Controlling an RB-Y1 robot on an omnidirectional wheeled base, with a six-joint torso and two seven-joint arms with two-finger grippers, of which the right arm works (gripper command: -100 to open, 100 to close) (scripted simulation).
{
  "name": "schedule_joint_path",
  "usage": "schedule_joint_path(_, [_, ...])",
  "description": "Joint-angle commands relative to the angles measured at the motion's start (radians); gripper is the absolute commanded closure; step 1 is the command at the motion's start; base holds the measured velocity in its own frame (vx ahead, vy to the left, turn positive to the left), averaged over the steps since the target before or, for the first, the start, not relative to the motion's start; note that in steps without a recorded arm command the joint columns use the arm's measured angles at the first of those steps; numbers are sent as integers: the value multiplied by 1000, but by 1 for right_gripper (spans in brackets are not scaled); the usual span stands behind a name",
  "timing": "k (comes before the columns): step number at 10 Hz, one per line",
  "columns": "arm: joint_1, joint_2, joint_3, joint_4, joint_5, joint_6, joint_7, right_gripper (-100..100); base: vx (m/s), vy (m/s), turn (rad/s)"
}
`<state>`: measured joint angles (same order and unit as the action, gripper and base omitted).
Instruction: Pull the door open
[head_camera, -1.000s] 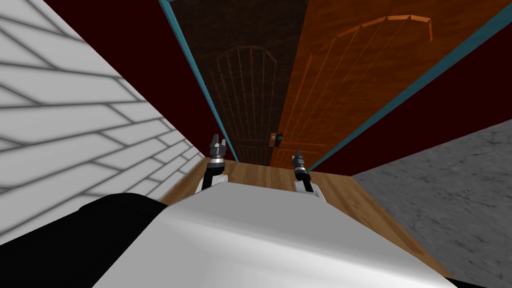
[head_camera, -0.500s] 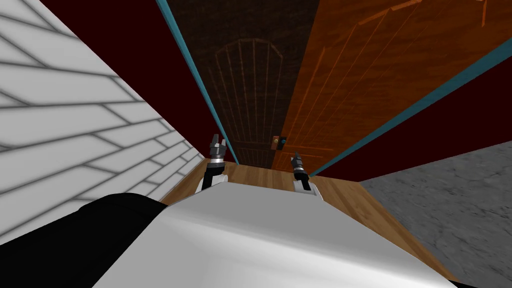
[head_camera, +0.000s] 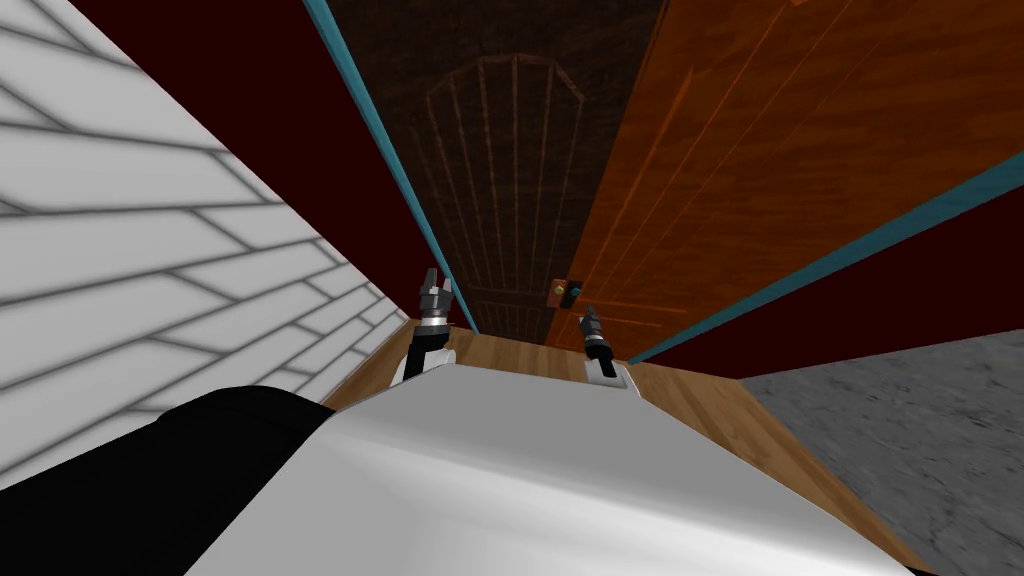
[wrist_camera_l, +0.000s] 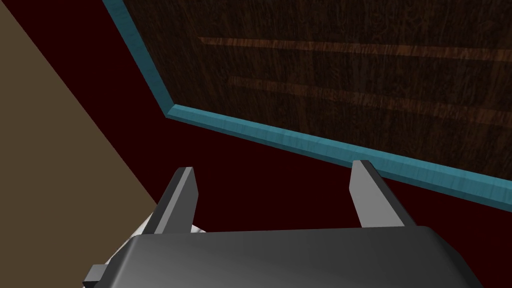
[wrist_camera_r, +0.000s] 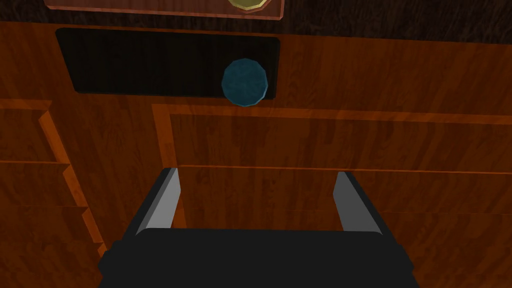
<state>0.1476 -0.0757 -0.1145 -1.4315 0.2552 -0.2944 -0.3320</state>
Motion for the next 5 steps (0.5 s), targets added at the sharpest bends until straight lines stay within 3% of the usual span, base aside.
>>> schedule_joint_path(1, [0,0,0,0,0,0,0,-100,77,13,9])
schedule_joint_path(2, [15,-24,-31,18,-9,2,-7,-100,-29,-3,-62])
schedule_joint_path(5, [36,-67,-82,47,-28,0,-19,-100,-52,-1,-47])
